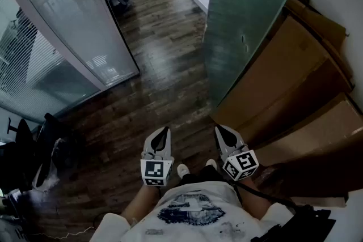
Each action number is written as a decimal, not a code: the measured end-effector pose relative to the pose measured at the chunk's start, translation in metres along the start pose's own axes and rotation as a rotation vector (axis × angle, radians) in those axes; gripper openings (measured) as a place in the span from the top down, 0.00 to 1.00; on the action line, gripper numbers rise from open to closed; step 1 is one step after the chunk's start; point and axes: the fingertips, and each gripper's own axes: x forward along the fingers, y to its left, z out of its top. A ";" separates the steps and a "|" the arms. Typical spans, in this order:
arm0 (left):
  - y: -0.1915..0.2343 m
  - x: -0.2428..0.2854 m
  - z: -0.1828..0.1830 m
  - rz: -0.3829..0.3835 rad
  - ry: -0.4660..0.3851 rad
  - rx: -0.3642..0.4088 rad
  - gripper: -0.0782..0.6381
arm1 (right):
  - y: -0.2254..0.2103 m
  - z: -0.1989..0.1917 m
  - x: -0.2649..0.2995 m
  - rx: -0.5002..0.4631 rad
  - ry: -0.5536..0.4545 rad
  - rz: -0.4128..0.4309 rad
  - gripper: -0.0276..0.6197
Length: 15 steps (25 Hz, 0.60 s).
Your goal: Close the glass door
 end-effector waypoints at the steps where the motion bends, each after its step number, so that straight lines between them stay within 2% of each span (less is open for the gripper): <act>1: -0.001 0.004 0.004 0.004 -0.014 0.002 0.89 | -0.003 0.002 0.001 -0.004 -0.014 -0.008 0.95; 7: -0.016 0.014 0.008 0.042 -0.045 0.046 0.89 | -0.020 0.003 -0.003 0.003 -0.048 -0.051 0.95; 15: -0.048 0.011 0.013 0.026 -0.059 0.075 0.89 | -0.023 0.007 -0.024 -0.039 -0.059 -0.076 0.95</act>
